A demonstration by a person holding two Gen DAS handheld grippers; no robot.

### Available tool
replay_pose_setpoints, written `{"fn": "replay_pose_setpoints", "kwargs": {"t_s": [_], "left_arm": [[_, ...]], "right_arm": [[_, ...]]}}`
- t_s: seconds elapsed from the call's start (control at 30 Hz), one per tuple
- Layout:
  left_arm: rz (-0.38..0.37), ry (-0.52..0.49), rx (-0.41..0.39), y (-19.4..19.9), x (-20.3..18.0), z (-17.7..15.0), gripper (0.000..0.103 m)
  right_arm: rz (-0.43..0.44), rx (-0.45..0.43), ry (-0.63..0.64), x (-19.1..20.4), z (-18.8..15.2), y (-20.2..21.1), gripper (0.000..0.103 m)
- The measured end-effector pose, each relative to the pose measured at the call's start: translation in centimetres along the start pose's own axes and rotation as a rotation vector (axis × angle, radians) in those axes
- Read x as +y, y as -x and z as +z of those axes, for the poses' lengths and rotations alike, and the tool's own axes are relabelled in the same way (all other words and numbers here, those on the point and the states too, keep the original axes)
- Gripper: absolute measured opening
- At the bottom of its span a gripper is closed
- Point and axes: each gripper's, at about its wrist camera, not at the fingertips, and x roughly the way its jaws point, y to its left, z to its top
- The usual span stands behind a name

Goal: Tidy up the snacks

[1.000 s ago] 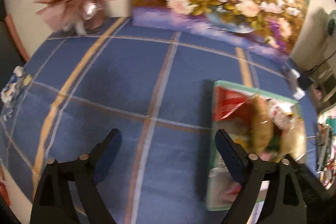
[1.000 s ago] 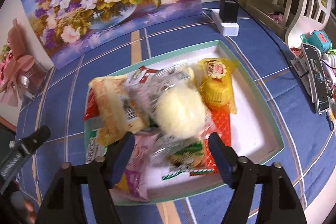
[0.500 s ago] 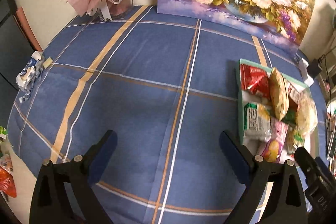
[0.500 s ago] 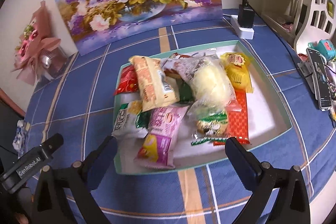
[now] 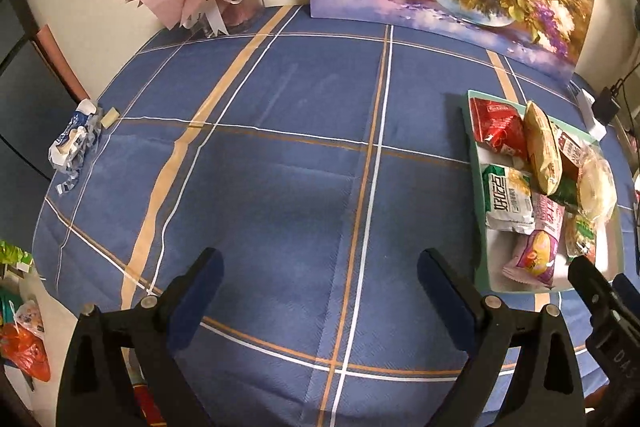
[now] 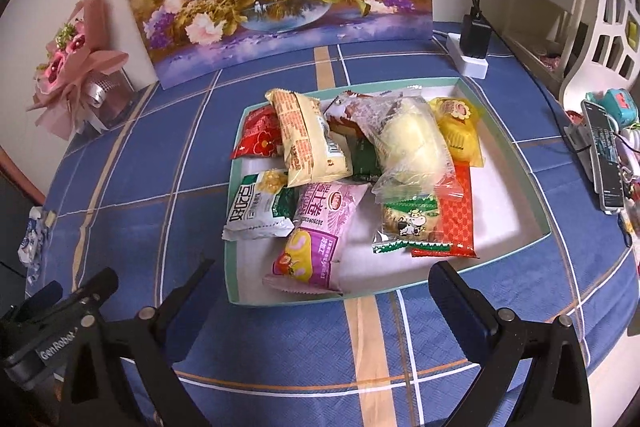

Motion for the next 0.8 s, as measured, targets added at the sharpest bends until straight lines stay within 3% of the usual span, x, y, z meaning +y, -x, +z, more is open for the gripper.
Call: {"fn": "replay_pose_setpoints", "kwargs": {"t_s": [0.8], "left_arm": [[0.018, -0.005, 0.047, -1.3, 0.3, 0.4, 0.098]], "right_arm": [[-0.037, 0.077, 0.029, 0.8, -0.4, -2.3, 0.103]]}}
